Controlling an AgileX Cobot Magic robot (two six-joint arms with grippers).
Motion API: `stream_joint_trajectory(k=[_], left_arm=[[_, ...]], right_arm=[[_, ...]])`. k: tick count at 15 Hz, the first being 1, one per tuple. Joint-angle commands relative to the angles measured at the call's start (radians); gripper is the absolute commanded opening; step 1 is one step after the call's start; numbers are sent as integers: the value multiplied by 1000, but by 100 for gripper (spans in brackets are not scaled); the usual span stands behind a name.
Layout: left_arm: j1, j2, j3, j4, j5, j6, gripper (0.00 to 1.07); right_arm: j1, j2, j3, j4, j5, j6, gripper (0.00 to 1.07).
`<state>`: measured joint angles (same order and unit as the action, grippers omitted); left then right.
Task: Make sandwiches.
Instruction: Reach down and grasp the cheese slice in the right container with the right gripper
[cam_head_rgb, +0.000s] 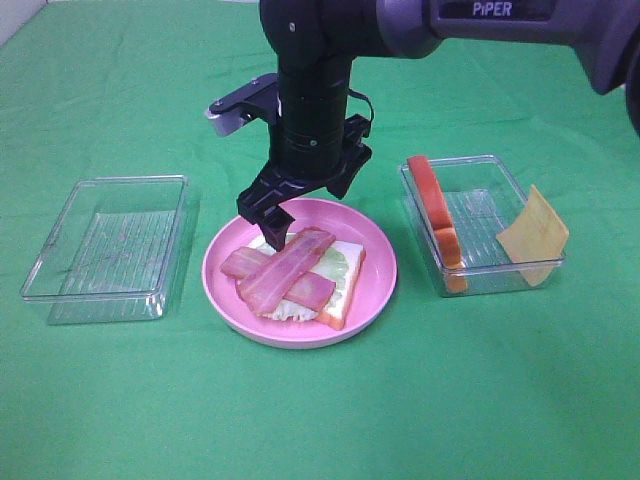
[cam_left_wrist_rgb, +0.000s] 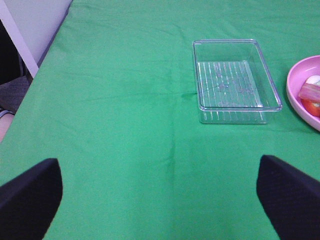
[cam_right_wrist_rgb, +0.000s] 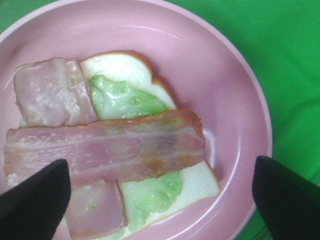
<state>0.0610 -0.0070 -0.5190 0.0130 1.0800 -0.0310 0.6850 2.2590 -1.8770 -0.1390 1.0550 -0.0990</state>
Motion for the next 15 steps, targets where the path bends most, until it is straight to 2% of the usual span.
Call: stream_joint_trajectory(k=[1, 2, 5, 8, 11, 13, 15], left_arm=[[1, -13, 1, -5, -2, 0, 101], [1, -13, 1, -5, -2, 0, 101], [1, -13, 1, -5, -2, 0, 101], [1, -13, 1, -5, -2, 0, 101], [1, -13, 1, -5, -2, 0, 101], [1, -13, 1, -5, -2, 0, 101], [1, -13, 1, -5, -2, 0, 101]], right_arm=[[-1, -81, -2, -29, 9, -4, 96], [-1, -153, -2, -83, 21, 9, 96], [-13, -236, -2, -210, 73, 33, 96], [-96, -294, -2, -233, 115, 59, 96], [-323, -319, -2, -194, 202, 79, 96], [-428, -319, 0, -132, 203, 75, 96], [-486, -316, 0, -90, 203, 75, 96]])
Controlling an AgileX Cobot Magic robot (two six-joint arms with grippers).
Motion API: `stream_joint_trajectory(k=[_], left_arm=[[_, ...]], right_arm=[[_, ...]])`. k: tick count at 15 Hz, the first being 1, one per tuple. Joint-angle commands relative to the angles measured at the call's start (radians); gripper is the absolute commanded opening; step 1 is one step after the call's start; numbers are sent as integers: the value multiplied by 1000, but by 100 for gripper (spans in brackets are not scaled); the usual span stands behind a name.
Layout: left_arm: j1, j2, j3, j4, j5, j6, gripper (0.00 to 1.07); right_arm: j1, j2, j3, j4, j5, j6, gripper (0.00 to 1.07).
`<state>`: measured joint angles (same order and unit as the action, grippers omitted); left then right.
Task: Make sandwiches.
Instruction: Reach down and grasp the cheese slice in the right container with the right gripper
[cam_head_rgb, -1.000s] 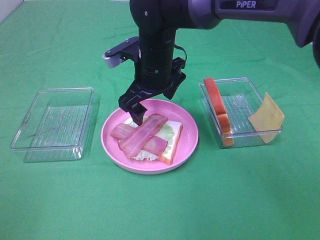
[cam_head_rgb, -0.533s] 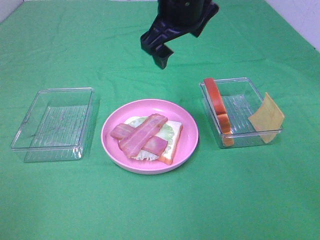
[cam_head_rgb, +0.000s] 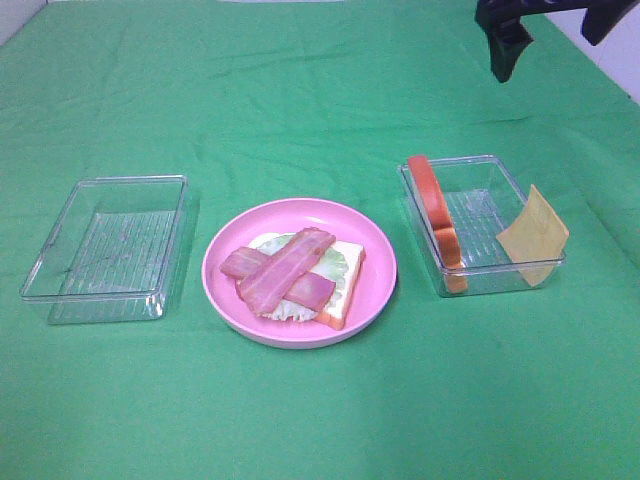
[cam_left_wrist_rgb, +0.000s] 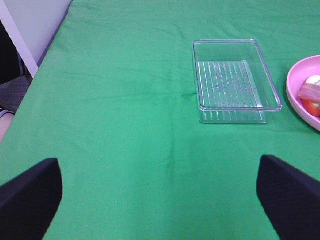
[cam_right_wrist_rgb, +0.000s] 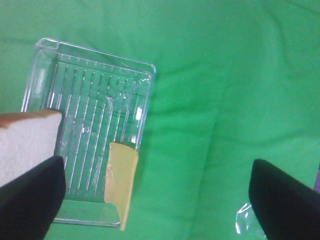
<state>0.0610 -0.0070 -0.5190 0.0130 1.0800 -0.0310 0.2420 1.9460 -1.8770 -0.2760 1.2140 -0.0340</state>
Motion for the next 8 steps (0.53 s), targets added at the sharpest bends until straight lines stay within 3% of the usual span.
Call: stream_joint_trajectory(k=[1, 4, 8], left_arm=[[1, -13, 1, -5, -2, 0, 101], [1, -13, 1, -5, -2, 1, 101], [1, -13, 1, -5, -2, 1, 101]], right_arm=[[-78, 1, 0, 77, 44, 10, 96], [-117, 15, 42, 108, 35, 10, 96], [-116, 61, 185, 140, -45, 10, 96]])
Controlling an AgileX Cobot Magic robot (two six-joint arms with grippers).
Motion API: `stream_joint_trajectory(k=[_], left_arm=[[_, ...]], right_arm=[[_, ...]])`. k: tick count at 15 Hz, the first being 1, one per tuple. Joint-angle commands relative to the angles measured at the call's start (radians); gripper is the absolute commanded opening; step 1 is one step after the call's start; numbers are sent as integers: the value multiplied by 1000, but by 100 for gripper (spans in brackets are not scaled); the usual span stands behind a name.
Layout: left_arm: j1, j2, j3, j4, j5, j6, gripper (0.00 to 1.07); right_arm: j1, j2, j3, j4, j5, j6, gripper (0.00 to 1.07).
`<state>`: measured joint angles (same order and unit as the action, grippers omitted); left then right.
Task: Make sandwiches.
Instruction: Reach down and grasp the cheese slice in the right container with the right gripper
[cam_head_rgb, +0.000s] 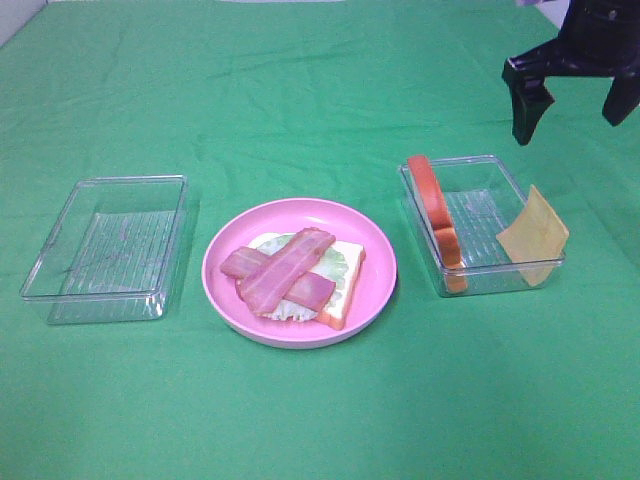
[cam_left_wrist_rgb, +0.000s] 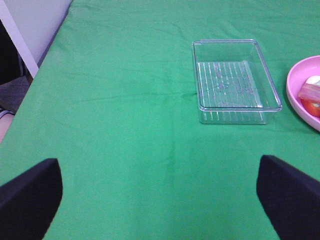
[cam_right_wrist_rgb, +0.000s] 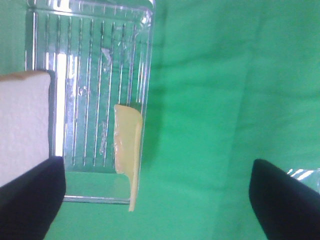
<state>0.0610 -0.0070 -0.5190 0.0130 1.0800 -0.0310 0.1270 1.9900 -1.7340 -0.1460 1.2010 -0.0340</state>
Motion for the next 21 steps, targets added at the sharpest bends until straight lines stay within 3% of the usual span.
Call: stream_joint_trajectory(k=[1, 8, 17, 19, 21], left_arm=[[1, -13, 1, -5, -2, 1, 101], [1, -13, 1, -5, -2, 1, 101], [1, -13, 1, -5, -2, 1, 101], [1, -13, 1, -5, -2, 1, 101], [1, -13, 1, -5, -2, 1, 101]], right_arm=[[-1, 29, 69, 15, -54, 11, 96], [-1, 100, 149, 14, -120, 34, 94], [-1, 147, 149, 27, -143, 41, 91], [-1, 147, 149, 41, -140, 41, 80], [-1, 147, 149, 62, -140, 44, 51]])
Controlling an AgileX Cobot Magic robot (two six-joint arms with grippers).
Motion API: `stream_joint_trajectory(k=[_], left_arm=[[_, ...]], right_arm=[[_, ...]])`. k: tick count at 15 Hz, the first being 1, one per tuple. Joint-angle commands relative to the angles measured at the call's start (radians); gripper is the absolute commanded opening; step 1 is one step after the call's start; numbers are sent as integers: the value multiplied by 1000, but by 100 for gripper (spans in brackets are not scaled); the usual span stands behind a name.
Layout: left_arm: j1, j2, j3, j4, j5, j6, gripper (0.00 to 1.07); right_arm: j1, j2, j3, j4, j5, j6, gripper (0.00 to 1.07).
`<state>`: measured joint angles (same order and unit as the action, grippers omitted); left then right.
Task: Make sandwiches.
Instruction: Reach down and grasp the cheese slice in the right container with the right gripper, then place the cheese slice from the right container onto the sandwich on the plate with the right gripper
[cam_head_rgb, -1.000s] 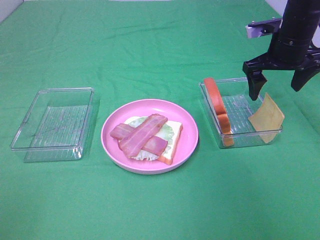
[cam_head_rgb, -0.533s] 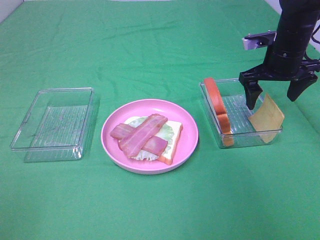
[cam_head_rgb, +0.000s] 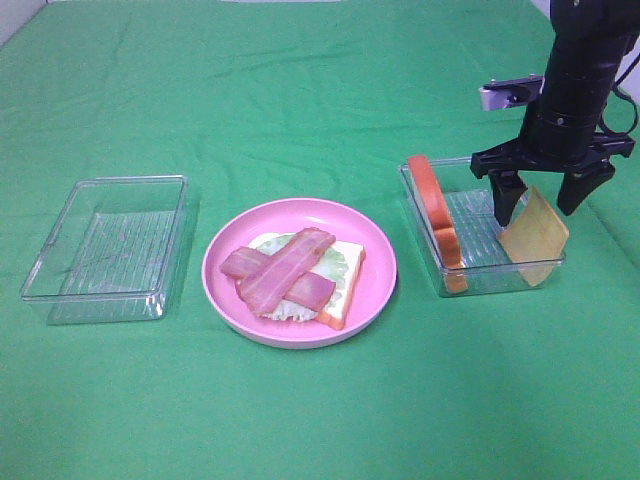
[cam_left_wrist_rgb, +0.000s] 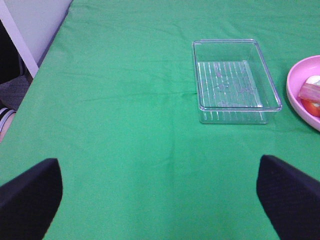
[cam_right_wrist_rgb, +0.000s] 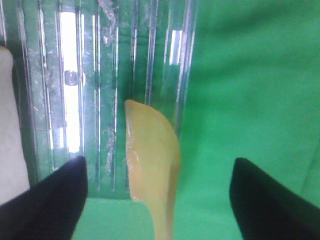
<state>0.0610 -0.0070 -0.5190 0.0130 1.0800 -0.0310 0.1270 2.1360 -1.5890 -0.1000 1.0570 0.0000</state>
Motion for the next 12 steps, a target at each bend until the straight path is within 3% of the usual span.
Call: stream_joint_trajectory(k=[1, 2, 4, 12], left_arm=[[1, -13, 1, -5, -2, 1, 101], [1, -13, 1, -5, -2, 1, 101], [1, -13, 1, -5, -2, 1, 101], [1, -13, 1, -5, -2, 1, 101]], right_arm=[[-1, 1, 4, 16, -2, 17, 37], [-1, 1, 4, 10, -2, 33, 16], [-1, 1, 4, 1, -2, 33, 0], [2, -32, -12, -22, 47, 30, 0]])
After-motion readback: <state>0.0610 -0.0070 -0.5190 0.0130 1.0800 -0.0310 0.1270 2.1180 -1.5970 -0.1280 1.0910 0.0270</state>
